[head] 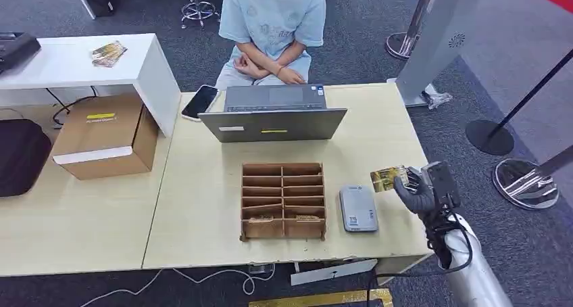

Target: Pass the card to the sensor for recognition and then transmit it.

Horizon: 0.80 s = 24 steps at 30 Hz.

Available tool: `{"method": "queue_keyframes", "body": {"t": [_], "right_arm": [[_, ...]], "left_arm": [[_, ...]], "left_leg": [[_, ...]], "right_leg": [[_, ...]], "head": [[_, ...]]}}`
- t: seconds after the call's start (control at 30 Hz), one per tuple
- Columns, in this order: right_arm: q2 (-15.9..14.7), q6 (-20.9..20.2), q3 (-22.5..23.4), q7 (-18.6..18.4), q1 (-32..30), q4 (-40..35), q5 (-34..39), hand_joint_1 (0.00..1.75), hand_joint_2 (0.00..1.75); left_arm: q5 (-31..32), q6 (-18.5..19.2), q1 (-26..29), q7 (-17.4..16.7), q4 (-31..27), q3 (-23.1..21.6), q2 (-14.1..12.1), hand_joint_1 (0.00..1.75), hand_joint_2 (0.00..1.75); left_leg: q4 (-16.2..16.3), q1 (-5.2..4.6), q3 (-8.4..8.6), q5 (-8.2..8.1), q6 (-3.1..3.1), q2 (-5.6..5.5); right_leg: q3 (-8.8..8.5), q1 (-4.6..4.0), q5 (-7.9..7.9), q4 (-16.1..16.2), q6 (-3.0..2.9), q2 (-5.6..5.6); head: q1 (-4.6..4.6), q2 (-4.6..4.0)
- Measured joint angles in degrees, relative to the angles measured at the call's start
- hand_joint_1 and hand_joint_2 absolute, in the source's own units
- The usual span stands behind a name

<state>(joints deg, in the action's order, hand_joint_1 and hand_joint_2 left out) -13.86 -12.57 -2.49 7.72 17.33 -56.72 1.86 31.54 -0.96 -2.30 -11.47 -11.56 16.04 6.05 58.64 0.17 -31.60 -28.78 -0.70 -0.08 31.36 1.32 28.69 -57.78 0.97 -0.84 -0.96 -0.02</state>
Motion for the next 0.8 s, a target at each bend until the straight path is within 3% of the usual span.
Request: {"method": "queue_keyframes", "body": {"t": [0.8], "right_arm": [[2.64,1.07,-6.90,1.22,7.32,12.96,-2.36,1.75,1.75]], "left_arm": [[0.02,0.28,-0.07,-0.26,0.00,1.24,0.00,0.00,0.00]], "left_leg": [[0.00,0.00,0.00,0.00,0.00,-0.01]], "right_leg": [[0.01,0.00,0.00,-0.01,0.00,-0.01]], "head": [[0.00,0.00]]}}
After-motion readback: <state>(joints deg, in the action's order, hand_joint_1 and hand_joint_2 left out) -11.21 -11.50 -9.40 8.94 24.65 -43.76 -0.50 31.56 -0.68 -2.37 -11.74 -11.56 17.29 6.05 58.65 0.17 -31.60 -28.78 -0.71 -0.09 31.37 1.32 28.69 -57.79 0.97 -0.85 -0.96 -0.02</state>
